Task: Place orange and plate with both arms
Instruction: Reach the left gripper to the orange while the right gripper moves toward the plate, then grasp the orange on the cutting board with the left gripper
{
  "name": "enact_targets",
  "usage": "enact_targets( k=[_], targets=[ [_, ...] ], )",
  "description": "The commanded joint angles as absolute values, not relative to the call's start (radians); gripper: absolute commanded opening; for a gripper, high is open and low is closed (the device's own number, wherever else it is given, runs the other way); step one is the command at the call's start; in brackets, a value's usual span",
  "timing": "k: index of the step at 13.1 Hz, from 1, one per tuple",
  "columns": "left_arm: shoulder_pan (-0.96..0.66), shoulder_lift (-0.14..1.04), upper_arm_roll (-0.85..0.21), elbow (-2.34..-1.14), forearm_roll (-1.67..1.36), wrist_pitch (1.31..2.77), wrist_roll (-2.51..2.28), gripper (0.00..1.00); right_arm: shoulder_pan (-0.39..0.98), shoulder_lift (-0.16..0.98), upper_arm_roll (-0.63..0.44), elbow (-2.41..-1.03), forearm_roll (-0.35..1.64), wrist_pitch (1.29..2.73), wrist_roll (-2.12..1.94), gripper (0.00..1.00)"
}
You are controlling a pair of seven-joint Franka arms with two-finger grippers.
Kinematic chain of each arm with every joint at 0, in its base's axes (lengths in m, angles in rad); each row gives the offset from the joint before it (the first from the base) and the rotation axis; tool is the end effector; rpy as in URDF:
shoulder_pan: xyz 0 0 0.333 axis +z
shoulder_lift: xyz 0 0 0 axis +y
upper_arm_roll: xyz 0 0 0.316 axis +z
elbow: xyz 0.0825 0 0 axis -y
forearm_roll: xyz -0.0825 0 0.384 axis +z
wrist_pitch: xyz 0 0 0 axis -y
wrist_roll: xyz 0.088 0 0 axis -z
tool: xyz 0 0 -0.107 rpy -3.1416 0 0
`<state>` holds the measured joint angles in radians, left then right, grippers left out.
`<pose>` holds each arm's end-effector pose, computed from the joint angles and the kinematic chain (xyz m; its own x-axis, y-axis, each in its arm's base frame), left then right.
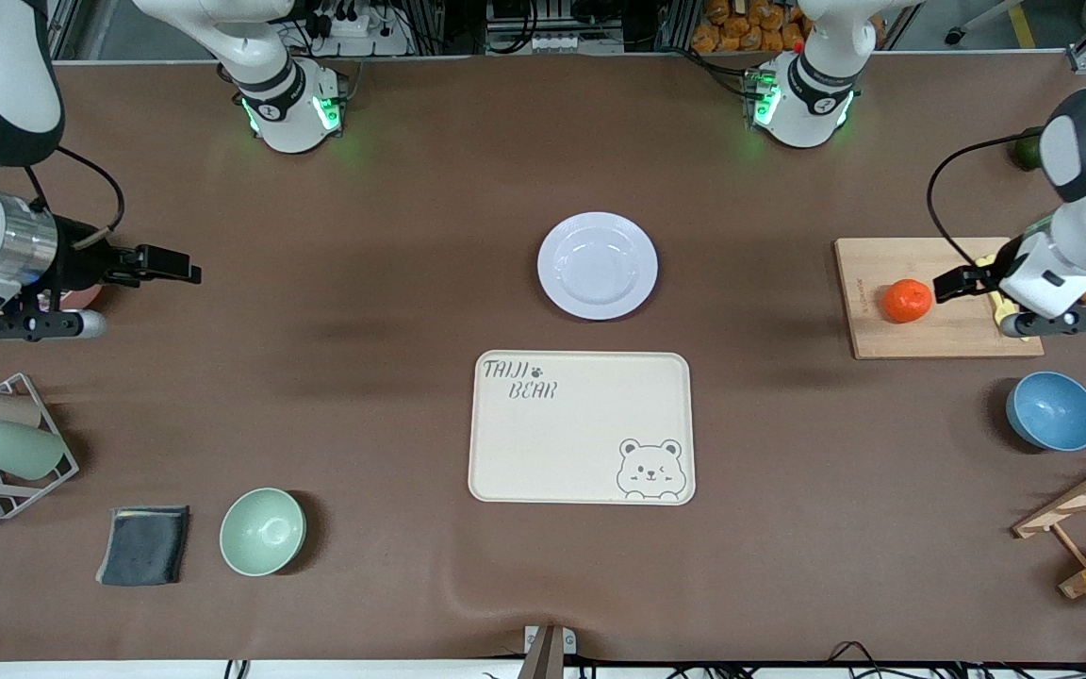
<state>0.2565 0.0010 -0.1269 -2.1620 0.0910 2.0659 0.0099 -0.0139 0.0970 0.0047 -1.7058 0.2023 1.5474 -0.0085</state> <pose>0.5198 0.0725 0.3882 0.9922 0.0758 -0.0993 0.0686 -0.9949 -0.0743 0.5642 0.0166 0.5079 0.9681 0.0042 -0.2505 -0.0470 -0.9791 -0.1981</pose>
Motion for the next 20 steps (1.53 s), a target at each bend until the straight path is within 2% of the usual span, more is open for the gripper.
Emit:
enact_targets(
  k=[1, 3, 5, 12, 15, 20],
  targets=[
    [0.304, -0.020, -0.133, -2.287, 0.113, 2.198, 0.021, 1.00, -0.038, 0.092, 0.020, -1.730, 0.285, 1.549, 0.000, 1.00],
    [0.314, -0.008, -0.133, -2.370, 0.115, 2.316, 0.021, 1.00, -0.049, 0.100, 0.020, -1.747, 0.336, 1.552, 0.000, 1.00],
    [0.340, 0.040, -0.133, -2.390, 0.115, 2.365, 0.021, 1.00, -0.046, 0.104, 0.020, -1.759, 0.350, 1.555, 0.000, 1.00],
    [0.373, 0.166, -0.133, -2.391, 0.115, 2.431, 0.023, 1.00, -0.029, 0.104, 0.021, -1.920, 0.564, 1.678, 0.000, 1.00],
    [0.379, 0.201, -0.133, -2.393, 0.115, 2.457, 0.023, 1.00, 0.041, 0.112, 0.023, -1.991, 0.591, 1.813, -0.002, 1.00],
    [0.379, 0.227, -0.133, -2.407, 0.115, 2.457, 0.023, 1.00, 0.049, 0.150, 0.023, -2.035, 0.715, 1.835, -0.020, 1.00]
  ],
)
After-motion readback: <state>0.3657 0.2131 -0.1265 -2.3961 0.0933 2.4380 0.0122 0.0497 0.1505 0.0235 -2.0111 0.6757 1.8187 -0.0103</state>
